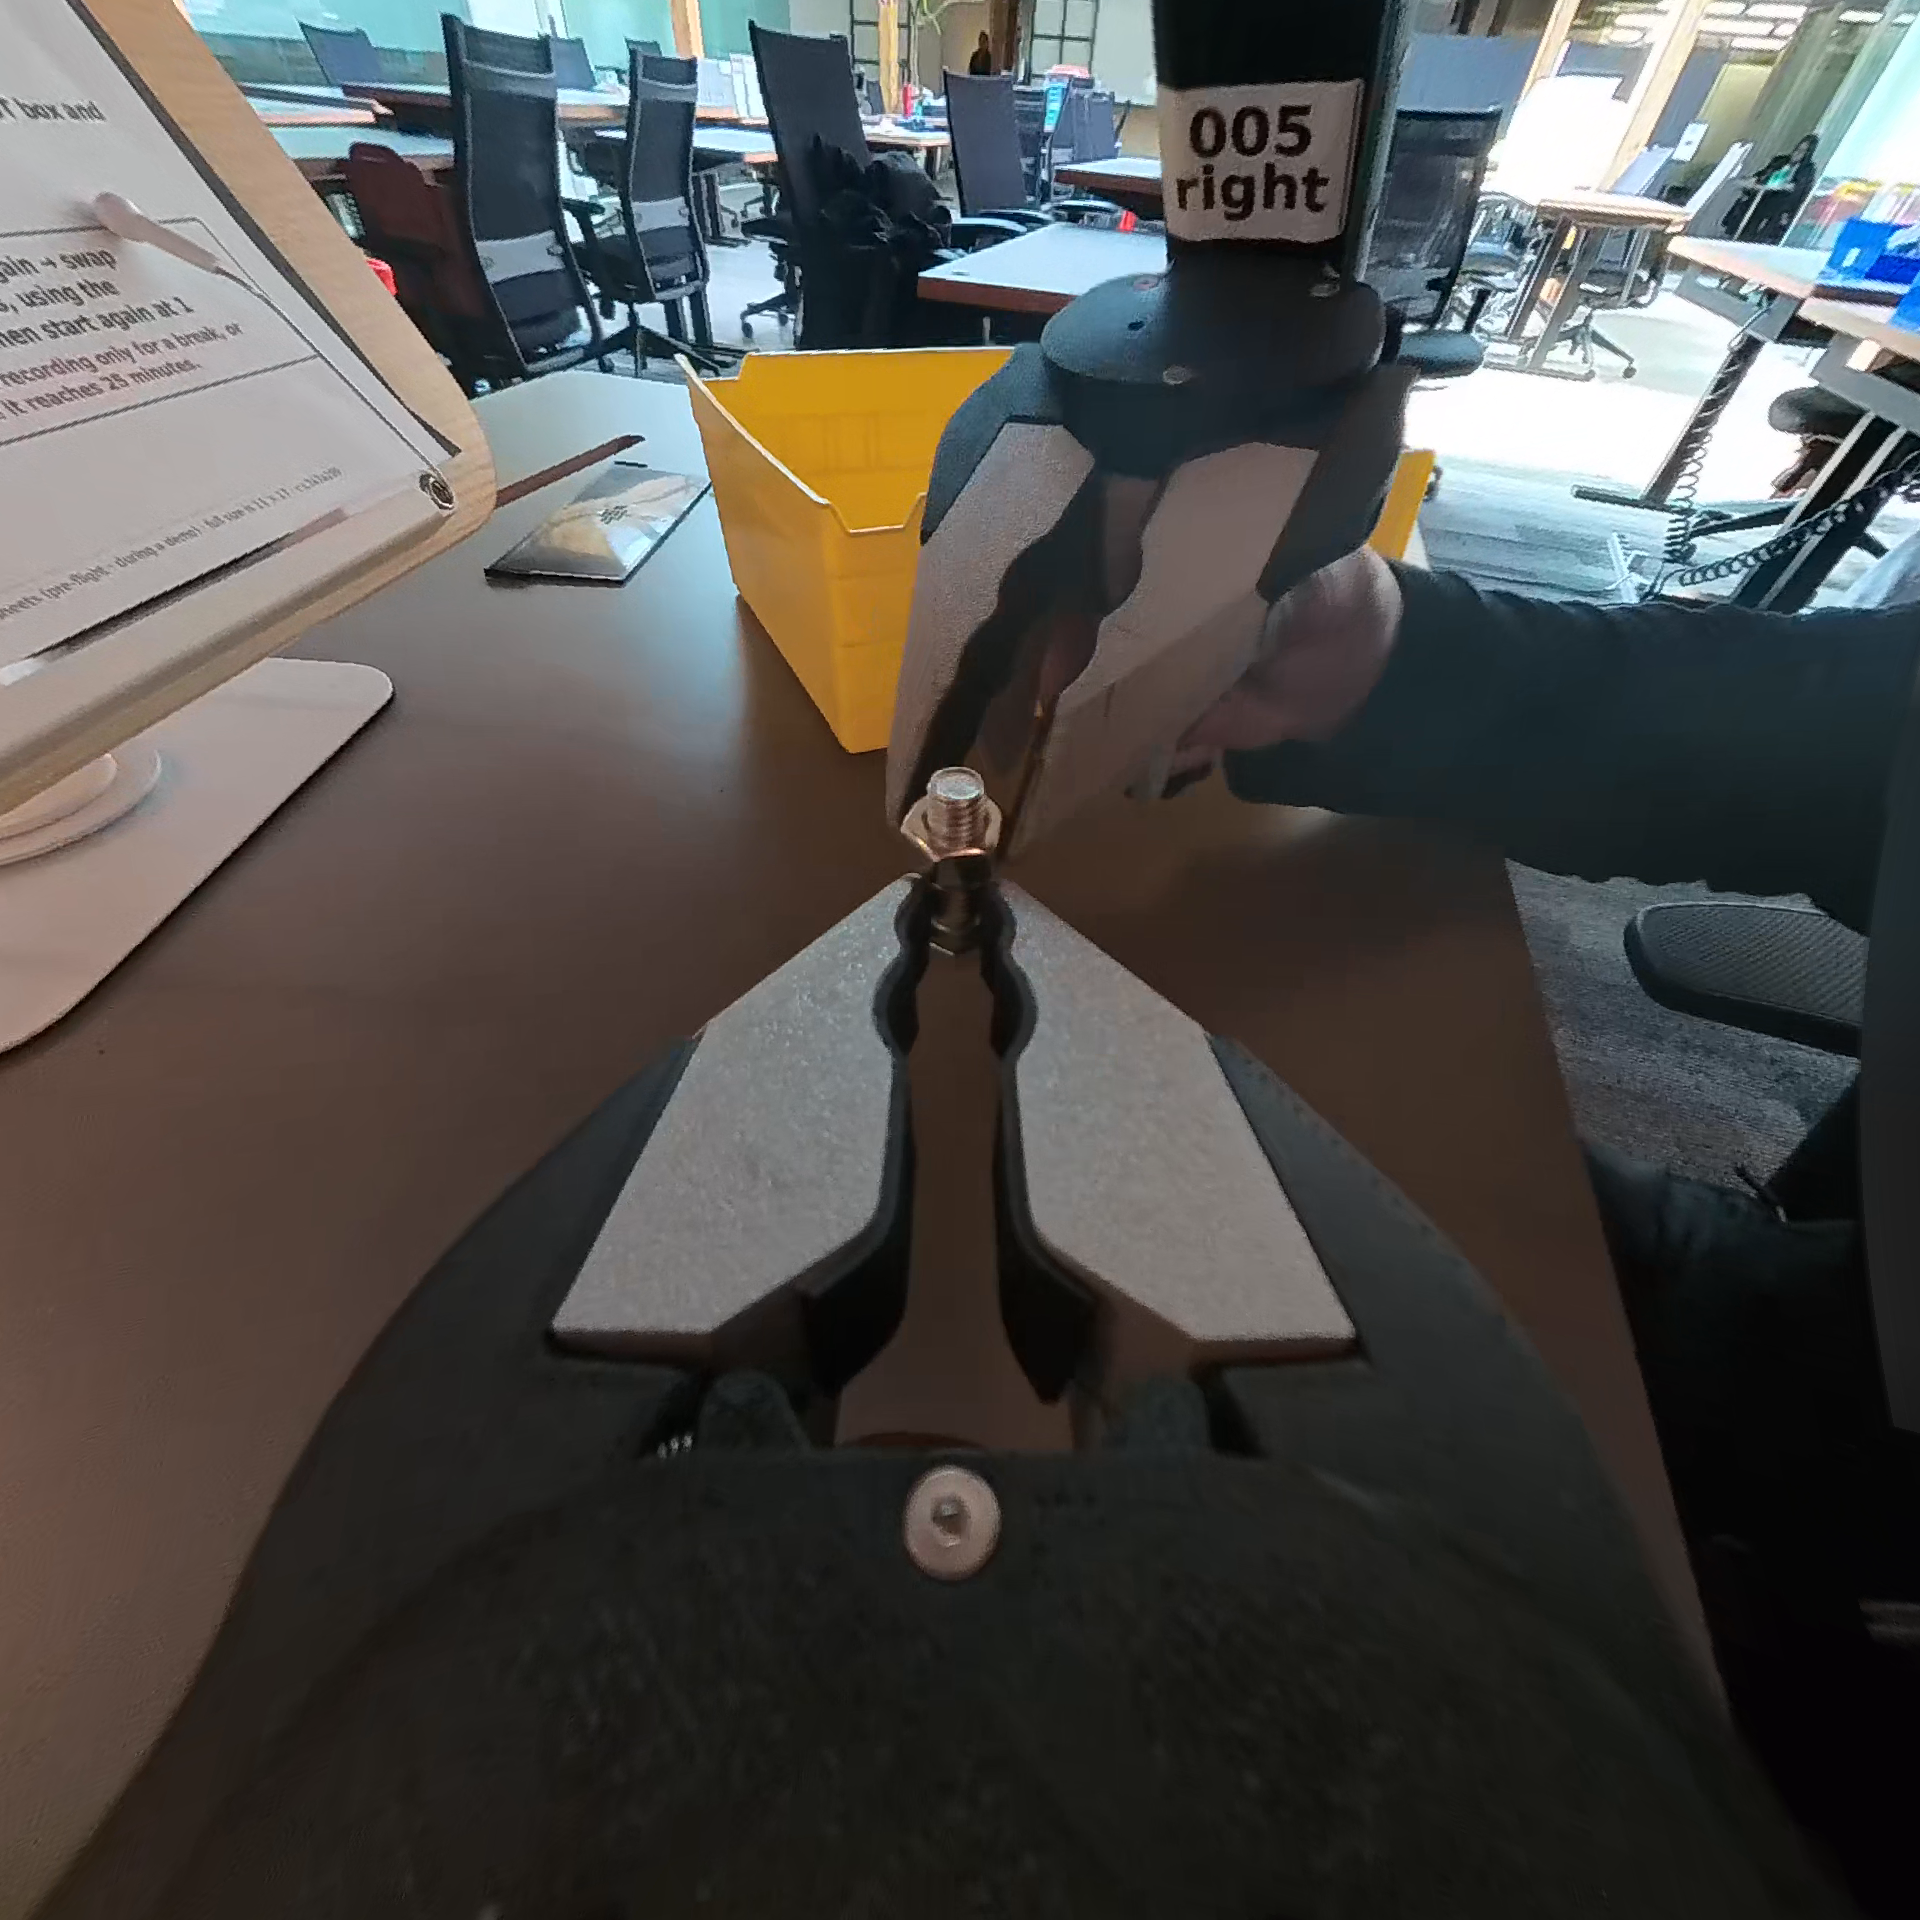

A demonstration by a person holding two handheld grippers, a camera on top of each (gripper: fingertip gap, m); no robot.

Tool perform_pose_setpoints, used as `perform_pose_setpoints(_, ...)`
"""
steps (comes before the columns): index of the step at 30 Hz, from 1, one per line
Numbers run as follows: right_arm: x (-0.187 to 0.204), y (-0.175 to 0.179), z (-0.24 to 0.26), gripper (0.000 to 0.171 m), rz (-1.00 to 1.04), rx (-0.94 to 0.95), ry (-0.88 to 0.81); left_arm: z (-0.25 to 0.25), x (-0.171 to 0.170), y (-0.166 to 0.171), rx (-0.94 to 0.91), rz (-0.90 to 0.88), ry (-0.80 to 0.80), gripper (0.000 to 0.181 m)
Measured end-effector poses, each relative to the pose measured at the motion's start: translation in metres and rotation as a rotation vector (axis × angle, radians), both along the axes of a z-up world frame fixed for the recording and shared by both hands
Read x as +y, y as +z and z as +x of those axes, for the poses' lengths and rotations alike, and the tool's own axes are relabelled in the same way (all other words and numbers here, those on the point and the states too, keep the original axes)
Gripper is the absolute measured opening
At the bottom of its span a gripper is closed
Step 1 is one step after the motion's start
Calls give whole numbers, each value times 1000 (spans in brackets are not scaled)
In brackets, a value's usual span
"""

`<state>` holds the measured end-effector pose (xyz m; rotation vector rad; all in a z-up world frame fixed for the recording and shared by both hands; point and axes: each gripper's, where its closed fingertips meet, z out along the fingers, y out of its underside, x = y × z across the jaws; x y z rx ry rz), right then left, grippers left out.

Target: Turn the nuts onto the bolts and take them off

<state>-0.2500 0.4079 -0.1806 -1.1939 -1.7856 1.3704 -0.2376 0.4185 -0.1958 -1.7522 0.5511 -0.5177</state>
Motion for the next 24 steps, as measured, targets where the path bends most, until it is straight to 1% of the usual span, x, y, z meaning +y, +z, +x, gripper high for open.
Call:
perform_pose_setpoints(3,1,-1,0,15,-23,2,-9,1,1,-2,26,7,13,7)
perform_pose_setpoints(7,7,0,5,15,-101,9,-60,4,5,1,-26,-1,10,7)
perform_pose_setpoints(9,12,5,10,15,-161,28,-95,7,5,5,-48,8,13,12)
perform_pose_setpoints(11,13,7,17,15,-197,50,-116,12,3,10,-25,44,17,0)
perform_pose_setpoints(13,16,8,24,15,-225,66,-153,17,2,13,3,72,38,0)
perform_pose_setpoints(14,18,9,28,15,-237,76,-172,22,0,15,-6,73,27,1)
perform_pose_setpoints(16,24,14,39,15,-259,105,-226,29,-3,13,-26,50,26,14)
perform_pose_setpoints(17,29,20,47,15,-259,120,-257,32,-6,11,-29,34,24,14)
perform_pose_setpoints(19,41,38,68,15,-216,147,-337,37,-14,5,-38,8,18,13)
perform_pose_setpoints(21,66,66,100,15,-106,163,-458,39,-24,-4,-51,-43,19,15)
perform_pose_setpoints(23,105,95,141,14,50,125,-632,40,-37,-14,-75,-123,15,22)
perform_pose_setpoints(24,130,104,163,14,139,64,-729,41,-44,-19,-87,-166,14,25)
